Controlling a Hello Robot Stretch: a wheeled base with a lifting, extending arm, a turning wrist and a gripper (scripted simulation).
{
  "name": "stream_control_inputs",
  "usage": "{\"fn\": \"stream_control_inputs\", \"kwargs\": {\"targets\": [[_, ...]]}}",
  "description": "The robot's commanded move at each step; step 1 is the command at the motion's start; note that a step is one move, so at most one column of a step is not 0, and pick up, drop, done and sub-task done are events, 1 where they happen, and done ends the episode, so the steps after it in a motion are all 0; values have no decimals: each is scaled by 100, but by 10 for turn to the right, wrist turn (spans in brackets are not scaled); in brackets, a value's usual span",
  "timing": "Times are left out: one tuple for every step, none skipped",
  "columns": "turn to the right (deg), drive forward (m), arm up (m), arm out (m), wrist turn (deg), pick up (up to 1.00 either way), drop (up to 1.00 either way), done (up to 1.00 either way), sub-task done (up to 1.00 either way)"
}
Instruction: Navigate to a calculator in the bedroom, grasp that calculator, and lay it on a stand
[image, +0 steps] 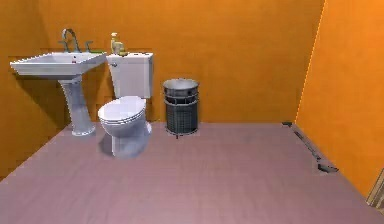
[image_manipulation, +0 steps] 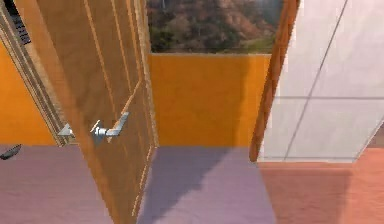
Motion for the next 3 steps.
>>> {"fn": "stream_control_inputs", "kwargs": {"targets": [[0,90,0,0,0,0,0,0,0],[450,0,0,0,0,0,0,0,0],[450,0,0,0,0,0,0,0,0]]}}
